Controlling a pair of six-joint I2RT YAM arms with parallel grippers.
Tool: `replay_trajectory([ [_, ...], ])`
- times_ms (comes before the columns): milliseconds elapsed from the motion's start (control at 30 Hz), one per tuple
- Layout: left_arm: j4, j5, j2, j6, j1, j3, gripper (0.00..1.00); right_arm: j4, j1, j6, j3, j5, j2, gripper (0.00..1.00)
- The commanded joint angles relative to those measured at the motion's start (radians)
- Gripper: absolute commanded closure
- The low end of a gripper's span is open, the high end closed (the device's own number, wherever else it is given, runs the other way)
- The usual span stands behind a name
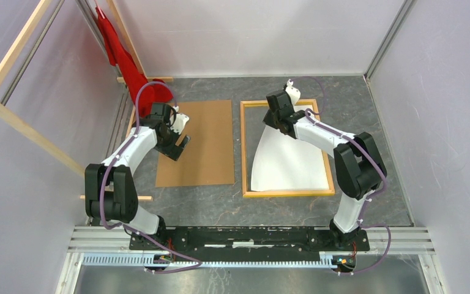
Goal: Put the photo into the frame
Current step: Turn over the photo from the photo frame.
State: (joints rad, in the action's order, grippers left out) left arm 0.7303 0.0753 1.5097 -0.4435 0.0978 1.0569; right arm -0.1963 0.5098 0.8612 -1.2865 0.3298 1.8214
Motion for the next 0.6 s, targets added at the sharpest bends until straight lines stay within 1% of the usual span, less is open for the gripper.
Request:
replay_trajectory([
  [0,-0.012,-0.008,-0.034,0.017,0.004,0.008,0.0,0.036,0.003,-0.028,-0.032,-0.035,0.011,0.82],
  [67,-0.012,-0.01,-0.033,0.019,0.003,0.009,0.0,0.047,0.001,-0.039,-0.037,-0.055,0.017,0.66],
  [133,-0.012,-0.011,-0.03,0.022,0.003,0.011,0.0,0.059,0.002,-0.047,-0.041,-0.068,0.023,0.52],
  [333,-0.013,-0.008,-0.021,0.031,0.003,0.018,0.0,0.142,0.002,-0.083,-0.028,-0.134,0.02,0.16],
  [433,-0.012,0.008,-0.015,0.026,0.003,0.027,0.0,0.146,0.002,-0.102,-0.037,-0.147,0.016,0.03],
  [567,0.001,0.014,-0.013,0.028,0.003,0.044,0.0,0.146,0.002,-0.127,-0.042,-0.152,0.006,0.02],
])
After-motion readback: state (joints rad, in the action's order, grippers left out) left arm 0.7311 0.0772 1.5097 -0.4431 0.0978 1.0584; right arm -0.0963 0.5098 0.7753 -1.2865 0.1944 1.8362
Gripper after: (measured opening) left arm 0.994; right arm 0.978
